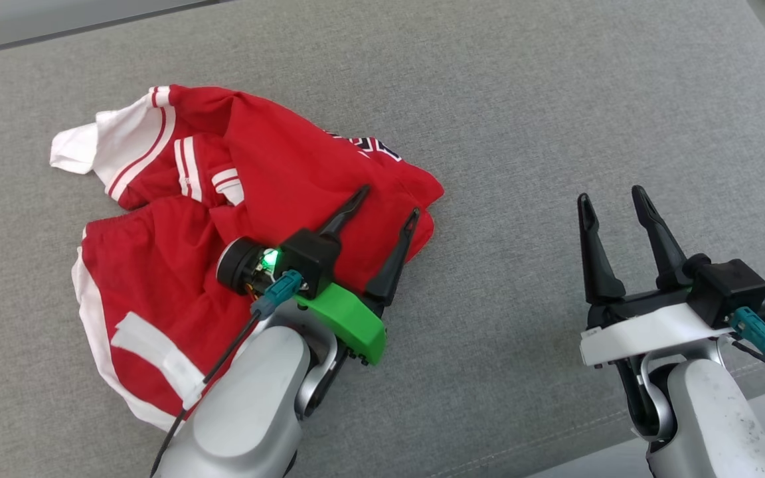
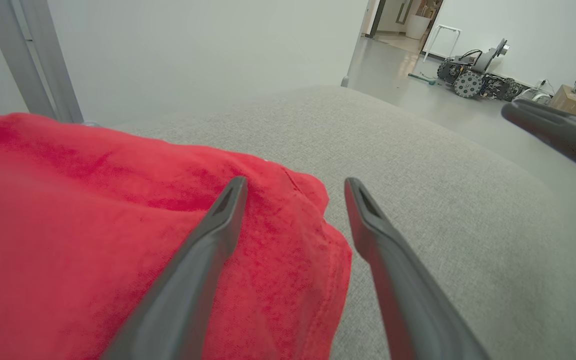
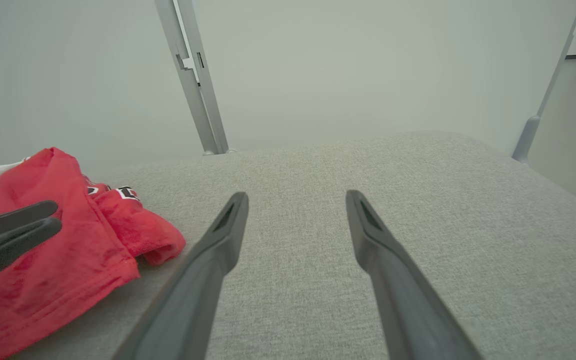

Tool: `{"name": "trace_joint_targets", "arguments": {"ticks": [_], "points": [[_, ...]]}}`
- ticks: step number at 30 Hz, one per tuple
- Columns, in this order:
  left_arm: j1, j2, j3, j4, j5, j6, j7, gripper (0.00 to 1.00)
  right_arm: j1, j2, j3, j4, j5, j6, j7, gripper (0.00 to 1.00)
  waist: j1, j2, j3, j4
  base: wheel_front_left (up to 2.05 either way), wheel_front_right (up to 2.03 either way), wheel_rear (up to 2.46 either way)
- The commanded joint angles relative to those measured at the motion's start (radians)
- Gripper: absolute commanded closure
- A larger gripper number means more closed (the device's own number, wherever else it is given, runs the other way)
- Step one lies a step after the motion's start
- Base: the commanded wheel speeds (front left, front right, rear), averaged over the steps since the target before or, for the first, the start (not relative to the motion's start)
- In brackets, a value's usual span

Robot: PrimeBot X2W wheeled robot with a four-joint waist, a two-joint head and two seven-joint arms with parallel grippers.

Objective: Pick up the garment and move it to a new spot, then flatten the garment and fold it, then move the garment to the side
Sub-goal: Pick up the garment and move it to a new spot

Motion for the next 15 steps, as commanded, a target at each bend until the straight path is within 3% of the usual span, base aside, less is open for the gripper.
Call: {"name": "trace_joint_targets", "arguments": {"ticks": [1,12,15], "points": [[0.021,0.006,0.013,-0.019,0.003,0.016,-0.017,0.0,-0.002,-0.005,-0.005,0.003,-0.007,0.0,-0.006,0.0,0.0,-0.0001,-0.045,0.048,0.0,0.0,0.0],[0.234,0.122,0.237,-0.215,-0.064,0.176,-0.053,0.0,0.07,-0.026,-0.015,-0.014,-0.013,0.0,0.041,0.0,0.0,-0.0001,-0.182,0.166,0.0,0.0,0.0],[0.287,0.149,0.298,-0.241,-0.081,0.203,-0.053,0.0,0.089,-0.026,-0.014,-0.026,-0.009,0.0,0.055,0.0,0.0,-0.0001,-0.204,0.183,0.0,0.0,0.0]]}}
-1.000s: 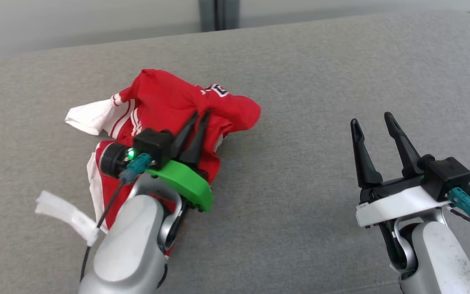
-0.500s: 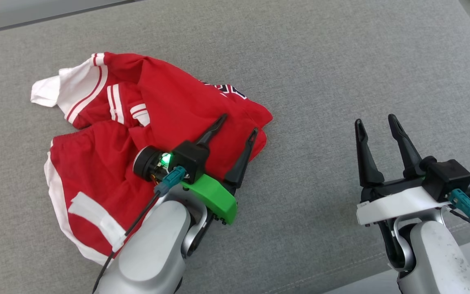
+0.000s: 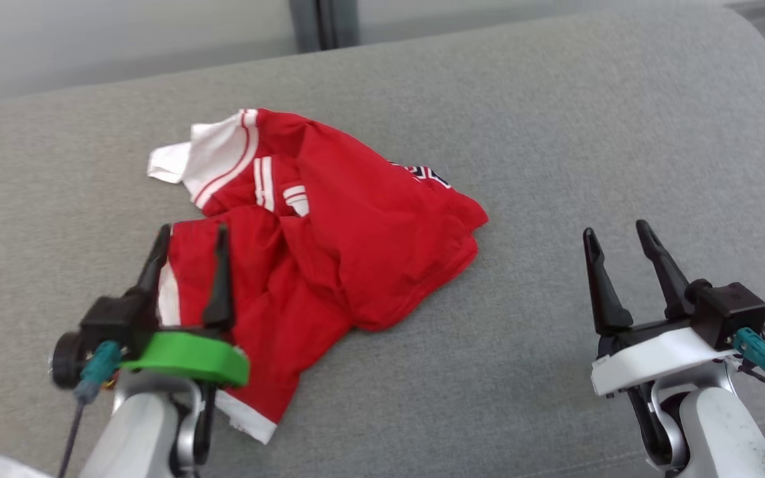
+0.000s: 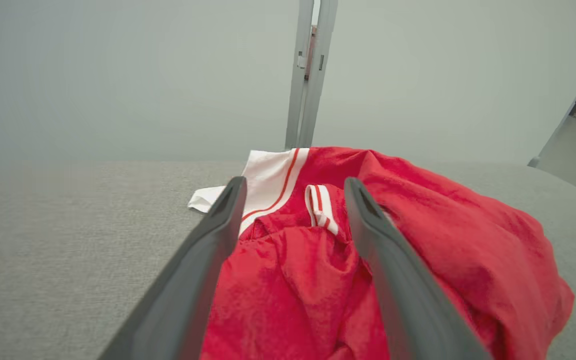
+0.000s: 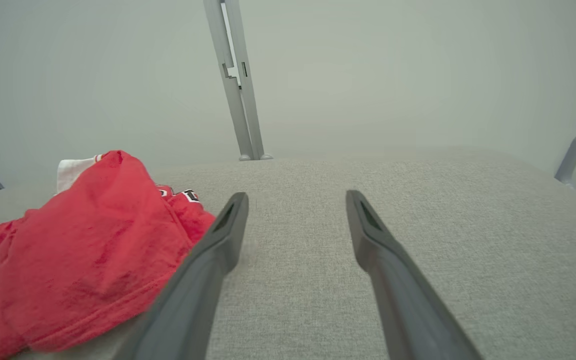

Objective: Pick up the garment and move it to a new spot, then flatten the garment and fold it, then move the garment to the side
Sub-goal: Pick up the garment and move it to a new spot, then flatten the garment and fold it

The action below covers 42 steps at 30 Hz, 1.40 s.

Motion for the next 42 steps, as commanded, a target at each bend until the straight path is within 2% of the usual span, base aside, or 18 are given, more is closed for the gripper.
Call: {"name": "trace_joint_targets", "arguments": {"ticks": [1,5,10,19,34,37,42], "points": [[0.035,0.014,0.022,-0.011,-0.006,0.011,-0.004,0.0,0.02,-0.004,0.0,-0.009,0.0,0.0,0.008,0.0,0.0,-0.0001,-0.08,0.077,0.0,0.0,0.0],[0.097,0.049,0.075,-0.036,-0.015,0.023,-0.004,0.0,0.042,-0.006,0.008,-0.022,0.005,0.0,0.024,0.0,0.0,-0.0001,-0.1,0.084,0.0,0.0,0.0],[0.158,0.068,0.09,-0.052,-0.008,0.011,-0.004,0.0,0.072,-0.011,0.017,-0.028,0.009,0.0,0.039,0.0,0.0,-0.0001,-0.127,0.081,0.0,0.0,0.0],[0.229,0.06,0.076,-0.048,-0.003,0.008,-0.004,0.0,0.133,-0.011,0.015,-0.048,0.012,0.0,0.063,0.0,0.0,-0.0001,-0.166,0.068,0.0,0.0,0.0],[0.207,0.066,0.07,-0.042,0.001,0.012,-0.002,0.0,0.136,-0.006,0.008,-0.075,0.001,0.0,0.075,0.0,0.0,-0.0001,-0.155,0.068,0.0,0.0,0.0],[0.165,0.065,0.043,-0.044,0.008,0.001,0.042,0.0,0.118,-0.006,0.006,-0.088,0.0,0.0,0.08,0.0,0.0,-0.0001,-0.118,0.071,0.0,0.0,0.0],[0.075,0.056,-0.002,0.076,-0.017,-0.041,0.173,0.0,0.086,-0.005,0.02,-0.095,-0.003,0.0,0.075,0.0,0.0,-0.0001,-0.04,0.068,0.0,0.0,0.0]]}}
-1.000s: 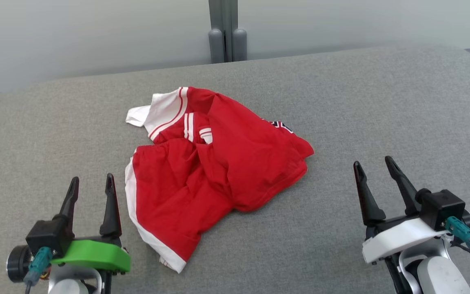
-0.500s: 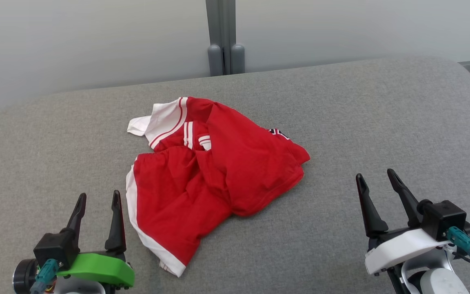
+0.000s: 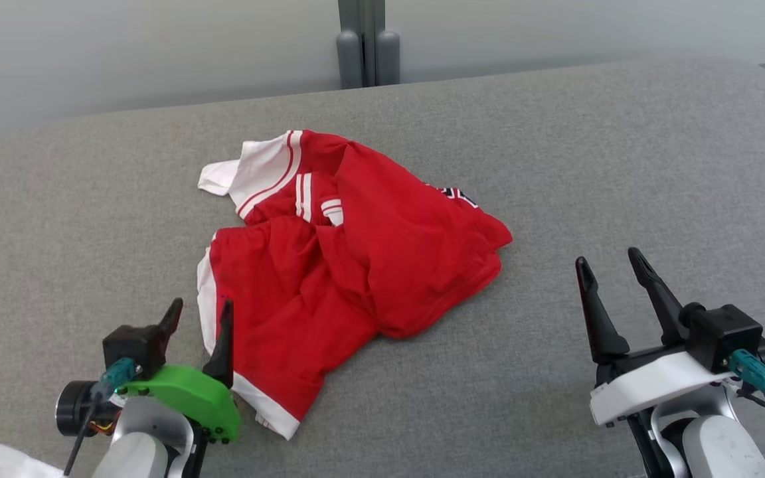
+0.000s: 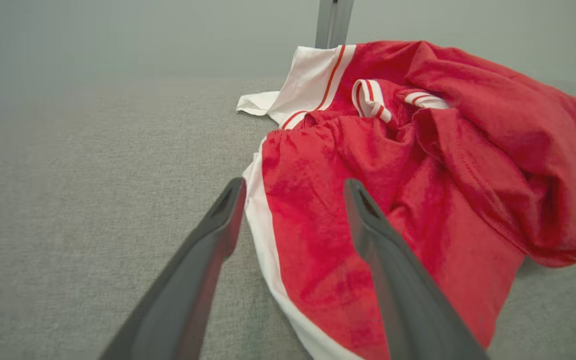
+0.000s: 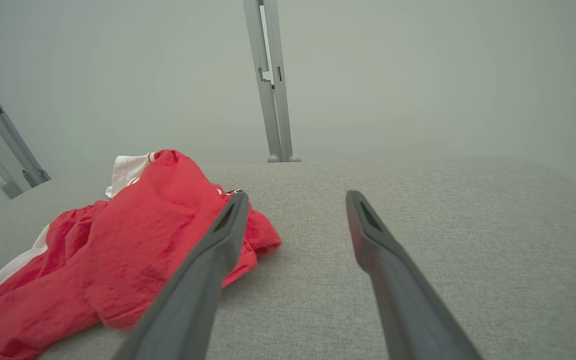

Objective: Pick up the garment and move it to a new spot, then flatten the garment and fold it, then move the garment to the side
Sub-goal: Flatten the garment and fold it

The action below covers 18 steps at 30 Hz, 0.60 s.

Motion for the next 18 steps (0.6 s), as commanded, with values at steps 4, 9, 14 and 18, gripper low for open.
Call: {"name": "trace_joint_targets", "arguments": {"ticks": [4,9,14,18], "points": [[-0.066,-0.007,-0.019,0.129,-0.031,-0.025,0.097,0.0,-0.028,0.002,0.006,0.008,-0.006,0.0,-0.012,0.0,0.0,0.0,0.091,-0.008,0.0,0.0,0.0],[-0.108,-0.027,-0.019,0.247,-0.071,-0.047,0.16,0.64,-0.041,0.005,0.002,0.022,-0.009,0.0,-0.023,0.0,0.0,0.0,0.111,-0.005,0.0,0.0,0.0],[-0.136,-0.03,-0.019,0.238,-0.057,-0.065,0.069,1.0,-0.05,0.006,0.0,0.032,-0.012,0.0,-0.03,0.0,0.0,0.0,0.102,0.025,0.0,0.0,0.0],[-0.136,-0.018,-0.01,0.163,-0.029,-0.044,-0.013,1.0,-0.043,0.005,-0.002,0.037,-0.009,0.0,-0.034,0.0,0.0,0.0,0.077,0.065,0.0,0.0,0.0]]}}
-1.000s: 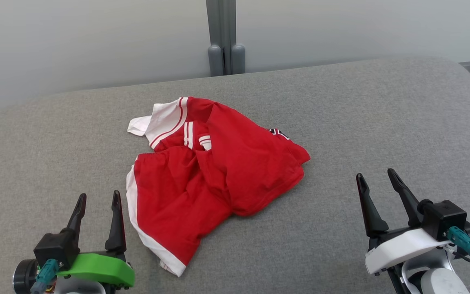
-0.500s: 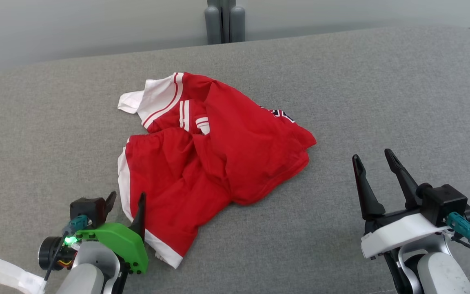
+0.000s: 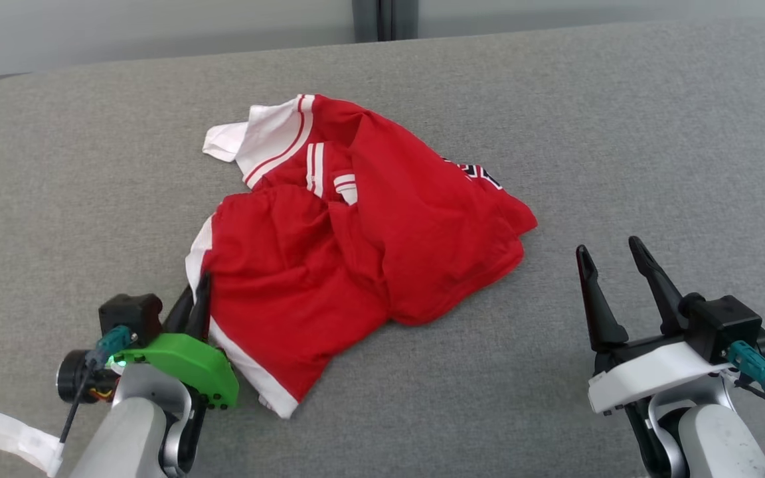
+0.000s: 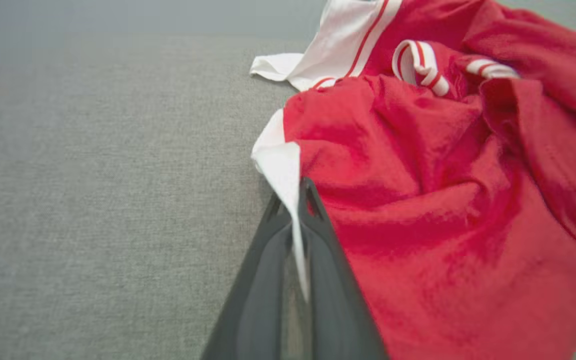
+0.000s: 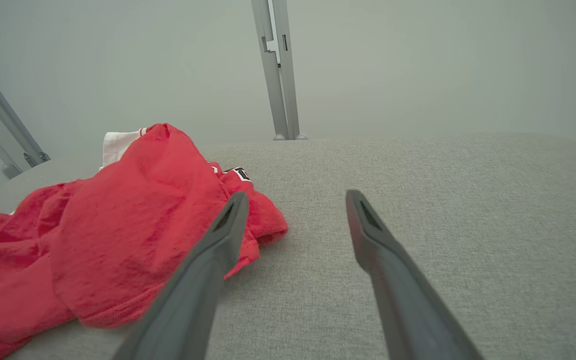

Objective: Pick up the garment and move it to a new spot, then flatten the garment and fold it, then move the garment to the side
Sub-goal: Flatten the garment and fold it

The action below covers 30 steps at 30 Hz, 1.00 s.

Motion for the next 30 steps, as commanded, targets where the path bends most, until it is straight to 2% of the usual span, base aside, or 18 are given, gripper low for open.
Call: {"name": "trace_joint_targets", "arguments": {"ticks": [1,6,11,16,19,24,30], "points": [[-0.004,0.013,0.007,-0.044,0.02,0.015,-0.025,1.0,0.001,-0.002,-0.003,0.002,-0.001,0.0,-0.005,0.0,0.0,0.0,-0.032,0.044,0.0,0.0,0.0],[0.03,0.057,0.027,-0.263,0.057,0.072,-0.05,1.0,0.023,0.0,-0.013,0.003,0.004,0.0,-0.002,0.0,0.0,0.0,-0.061,0.107,0.0,0.0,0.0],[0.045,0.125,0.077,-0.501,0.097,0.139,-0.026,1.0,0.042,0.005,-0.027,0.001,0.007,0.0,0.001,0.0,0.0,0.0,-0.079,0.167,0.0,0.0,0.0],[-0.02,0.212,0.143,-0.644,0.121,0.159,0.028,1.0,0.04,0.008,-0.031,-0.01,0.003,0.0,0.007,0.0,0.0,0.0,-0.068,0.21,0.0,0.0,0.0],[-0.089,0.264,0.182,-0.639,0.115,0.142,0.056,1.0,0.023,0.007,-0.032,-0.02,-0.001,0.0,0.012,0.0,0.0,0.0,-0.047,0.221,0.0,0.0,0.0],[-0.199,0.321,0.237,-0.535,0.085,0.113,0.062,1.0,-0.003,-0.003,-0.029,-0.033,-0.004,0.0,0.016,0.0,0.0,0.0,-0.002,0.219,0.0,0.0,0.0],[-0.325,0.375,0.308,-0.343,0.066,0.087,-0.015,1.0,-0.029,-0.016,-0.032,-0.048,-0.007,0.0,0.031,0.0,0.0,0.0,0.065,0.208,0.0,0.0,0.0]]}}
